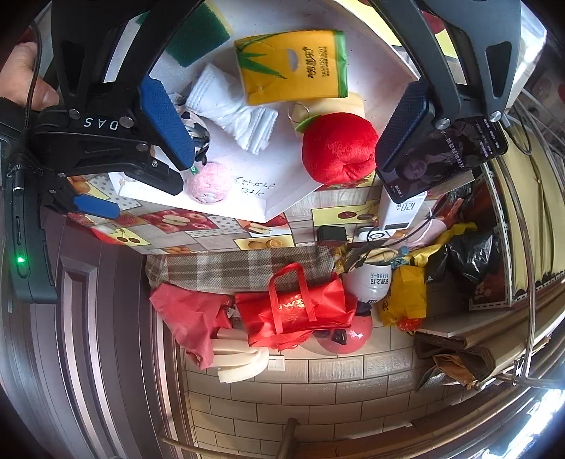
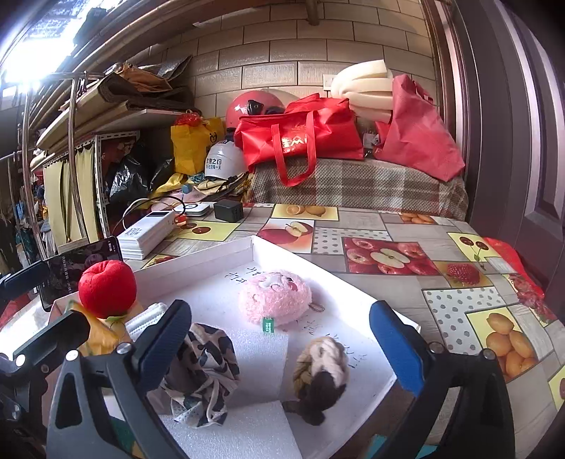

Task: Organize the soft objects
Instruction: 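Open both tools to drop the tissue pack and rope toy into the box, then raise both open tools away from the box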

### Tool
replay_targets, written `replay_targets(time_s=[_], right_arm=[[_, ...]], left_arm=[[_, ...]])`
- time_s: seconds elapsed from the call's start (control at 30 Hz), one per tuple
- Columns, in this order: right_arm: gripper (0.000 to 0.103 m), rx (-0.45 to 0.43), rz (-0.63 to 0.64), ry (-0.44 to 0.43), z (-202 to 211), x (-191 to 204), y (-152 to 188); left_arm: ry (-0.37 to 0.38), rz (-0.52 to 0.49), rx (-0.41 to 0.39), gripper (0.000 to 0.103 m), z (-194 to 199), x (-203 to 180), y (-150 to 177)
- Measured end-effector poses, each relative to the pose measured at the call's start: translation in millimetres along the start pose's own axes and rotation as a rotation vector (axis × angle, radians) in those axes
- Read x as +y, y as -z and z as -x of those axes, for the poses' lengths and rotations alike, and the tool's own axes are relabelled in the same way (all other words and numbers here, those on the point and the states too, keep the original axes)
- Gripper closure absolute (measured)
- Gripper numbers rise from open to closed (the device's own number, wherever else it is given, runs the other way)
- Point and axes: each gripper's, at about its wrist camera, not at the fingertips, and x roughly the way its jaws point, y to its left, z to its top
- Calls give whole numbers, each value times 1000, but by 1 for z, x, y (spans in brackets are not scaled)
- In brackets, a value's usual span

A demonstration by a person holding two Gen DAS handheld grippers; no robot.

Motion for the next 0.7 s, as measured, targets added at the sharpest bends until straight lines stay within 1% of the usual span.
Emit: replay_targets(time_s=[0.07, 0.7], right_arm=[[0, -9, 9, 14, 2, 1, 0], [0, -39, -12, 18, 6, -2, 2]], left_arm=[[-5, 0, -3, 0, 0, 0, 0], [-3, 2, -8, 0, 2, 1, 1]])
